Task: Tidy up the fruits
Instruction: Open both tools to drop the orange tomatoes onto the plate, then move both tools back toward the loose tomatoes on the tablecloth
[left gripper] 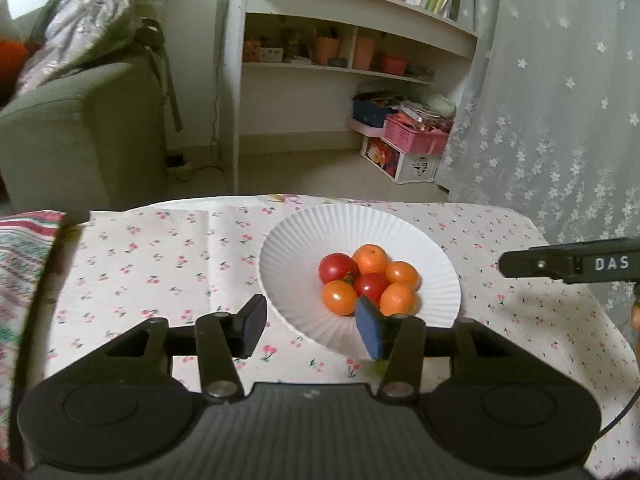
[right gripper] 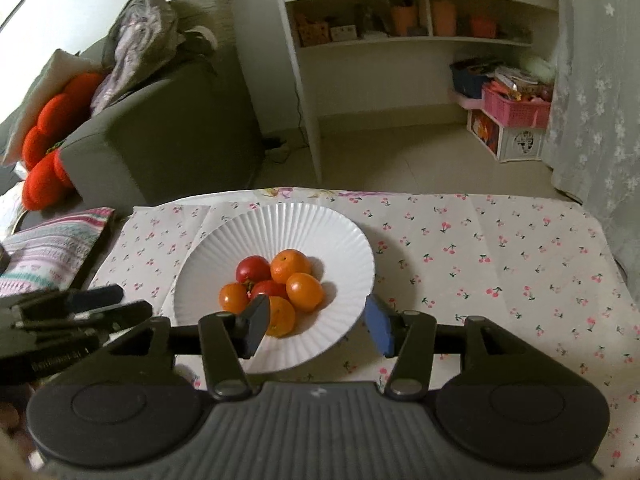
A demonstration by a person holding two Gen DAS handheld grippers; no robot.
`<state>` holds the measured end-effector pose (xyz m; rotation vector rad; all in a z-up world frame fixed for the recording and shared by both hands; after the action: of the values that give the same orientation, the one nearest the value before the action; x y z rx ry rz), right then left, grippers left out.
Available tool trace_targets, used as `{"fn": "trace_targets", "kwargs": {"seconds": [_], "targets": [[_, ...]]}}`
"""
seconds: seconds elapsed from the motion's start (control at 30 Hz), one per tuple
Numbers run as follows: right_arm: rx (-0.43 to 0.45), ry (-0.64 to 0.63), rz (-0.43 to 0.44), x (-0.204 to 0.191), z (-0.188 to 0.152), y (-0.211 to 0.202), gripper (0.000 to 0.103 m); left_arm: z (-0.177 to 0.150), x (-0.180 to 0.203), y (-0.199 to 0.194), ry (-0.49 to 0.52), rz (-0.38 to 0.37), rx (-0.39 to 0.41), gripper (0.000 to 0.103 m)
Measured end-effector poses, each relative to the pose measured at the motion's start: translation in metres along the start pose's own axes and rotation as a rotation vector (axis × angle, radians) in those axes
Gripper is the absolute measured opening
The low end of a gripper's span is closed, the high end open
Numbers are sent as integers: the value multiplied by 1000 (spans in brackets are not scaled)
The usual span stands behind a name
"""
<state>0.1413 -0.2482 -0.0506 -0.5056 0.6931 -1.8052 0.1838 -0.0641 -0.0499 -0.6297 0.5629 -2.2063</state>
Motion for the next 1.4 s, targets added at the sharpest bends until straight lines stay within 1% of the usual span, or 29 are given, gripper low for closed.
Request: {"fn": "trace_targets", "kwargs": {"seconds": [0.1, 0.13, 0.17, 0.2, 0.27, 0.37, 0.47, 0.6, 0.67, 0.7, 0.73, 0.77, 0.8, 0.9, 0.97, 1.03, 1.1, 1.17, 1.2, 1.27, 1.33, 1.4], "targets": [[0, 4, 15, 0, -1, -13, 50, -4, 2, -15, 7, 26, -1, 46], [3, -2, 19, 0, -1, -18, 52, -6, 2, -19, 12, 39, -2, 49], [7, -9, 13, -1, -1, -23, 56, -7, 2, -23, 14, 52, -4, 51], [11, -19, -1, -1, -2, -28, 57, -9, 2, -26, 14, 60, -6, 53], [10, -33, -21, -2, -6, -36, 58, -13, 2, -32, 22, 68, -10, 54], [-1, -51, -19, -4, -17, -46, 66, -21, -1, -41, 26, 86, -26, 54], [-20, -85, -35, -6, -32, -49, 66, -28, 0, -53, 28, 99, -26, 57], [-68, -92, -41, -13, -48, -47, 67, -37, -1, -64, 40, 141, -31, 59], [-63, -105, -42, -16, -51, -51, 68, -43, 1, -69, 37, 147, -35, 65], [-58, -109, -45, -17, -51, -53, 73, -47, 2, -71, 31, 146, -34, 71], [-52, -108, -49, -17, -51, -54, 76, -51, 3, -72, 18, 144, -36, 75], [-50, -106, -52, -17, -53, -55, 82, -57, 3, -73, -7, 141, -44, 75], [-59, -106, -54, -18, -56, -53, 85, -62, 1, -72, -32, 135, -55, 75], [-108, -121, -59, -21, -69, -43, 84, -81, 2, -66, -63, 137, -103, 75], [-122, -138, -68, -22, -75, -40, 84, -89, 5, -64, -66, 137, -127, 75], [-122, -150, -72, -23, -80, -39, 83, -97, 5, -64, -81, 163, -148, 75], [-128, -161, -67, -23, -84, -37, 79, -105, 4, -66, -107, 175, -150, 75], [-135, -169, -66, -22, -88, -36, 77, -111, 4, -68, -140, 170, -150, 75], [-140, -172, -66, -21, -89, -35, 74, -113, 5, -68, -151, 163, -149, 74], [-155, -170, -63, -21, -93, -30, 70, -117, 12, -66, -136, 161, -152, 73], [-178, -170, -62, -20, -98, -23, 66, -122, 17, -63, -127, 165, -165, 68], [-201, -168, -67, -19, -103, -16, 61, -127, 17, -58, -159, 154, -185, 64]]}}
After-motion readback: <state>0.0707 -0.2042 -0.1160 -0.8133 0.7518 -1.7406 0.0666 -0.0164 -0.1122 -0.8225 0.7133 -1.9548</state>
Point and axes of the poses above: each gripper's, at about its wrist camera, not at the fingertips, and y roughly the way its jaws point, x to its right, z to its top, the point moved 8 cm from there along y, roughly the way its jaws point, and after that the axes turned 15 degrees about -z, right-handed, at the moved point
